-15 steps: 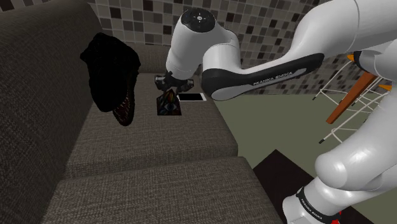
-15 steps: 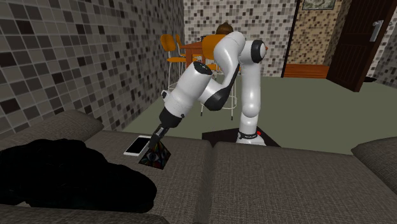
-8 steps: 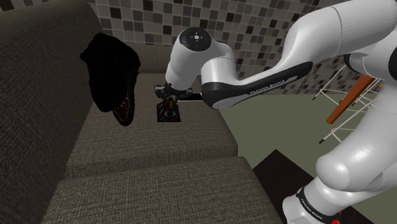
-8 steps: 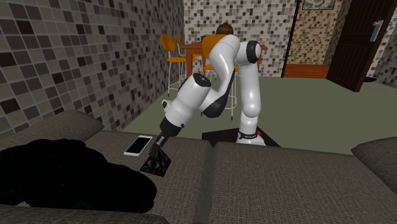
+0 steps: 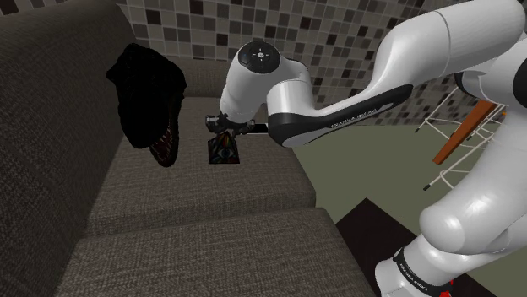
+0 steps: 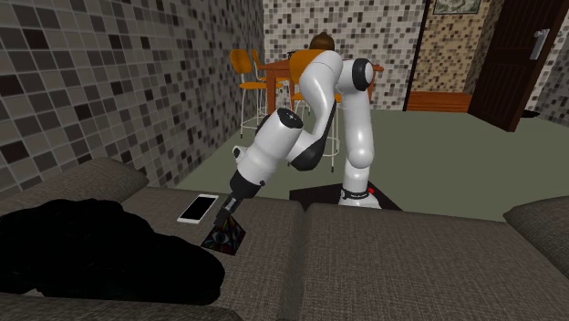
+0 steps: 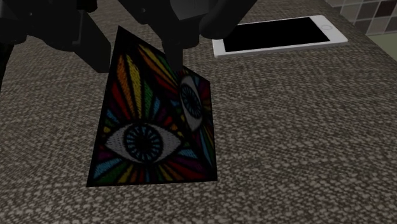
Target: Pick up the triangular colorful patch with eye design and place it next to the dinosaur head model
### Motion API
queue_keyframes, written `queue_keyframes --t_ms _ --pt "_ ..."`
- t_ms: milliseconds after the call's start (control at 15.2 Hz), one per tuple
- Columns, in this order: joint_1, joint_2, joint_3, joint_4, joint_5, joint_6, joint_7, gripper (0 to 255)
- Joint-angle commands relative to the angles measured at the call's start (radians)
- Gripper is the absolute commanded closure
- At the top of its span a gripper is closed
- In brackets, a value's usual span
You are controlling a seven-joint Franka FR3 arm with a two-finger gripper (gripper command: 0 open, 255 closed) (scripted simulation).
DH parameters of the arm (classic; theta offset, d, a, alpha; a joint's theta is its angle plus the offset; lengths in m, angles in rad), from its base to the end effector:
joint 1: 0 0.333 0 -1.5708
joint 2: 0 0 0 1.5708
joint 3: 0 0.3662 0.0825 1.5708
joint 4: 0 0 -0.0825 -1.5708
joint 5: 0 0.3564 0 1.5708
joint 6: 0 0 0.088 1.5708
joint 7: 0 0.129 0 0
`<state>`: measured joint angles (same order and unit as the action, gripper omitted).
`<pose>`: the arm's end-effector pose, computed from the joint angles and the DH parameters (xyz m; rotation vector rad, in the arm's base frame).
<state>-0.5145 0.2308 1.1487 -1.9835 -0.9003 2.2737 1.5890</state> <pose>0.5148 0.2905 0.4819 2.9004 -0.6864 0.8846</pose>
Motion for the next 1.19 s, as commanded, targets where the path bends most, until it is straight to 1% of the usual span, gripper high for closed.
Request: queue_keyframes --t_ms 0,330,462,594,1122 --pt "0.000 0.000 0.000 0.000 0.000 0.000 0.000 0" --pt "0.000 0.000 0.000 0.000 0.000 0.000 0.000 0" --pt "-0.063 -0.091 0.062 -0.014 0.110 0.004 -0.059 0" --pt "-0.127 -0.199 0.112 -0.026 0.247 0.018 -0.137 0" --pt "-0.122 -0.199 0.107 -0.026 0.248 0.018 -0.138 0"
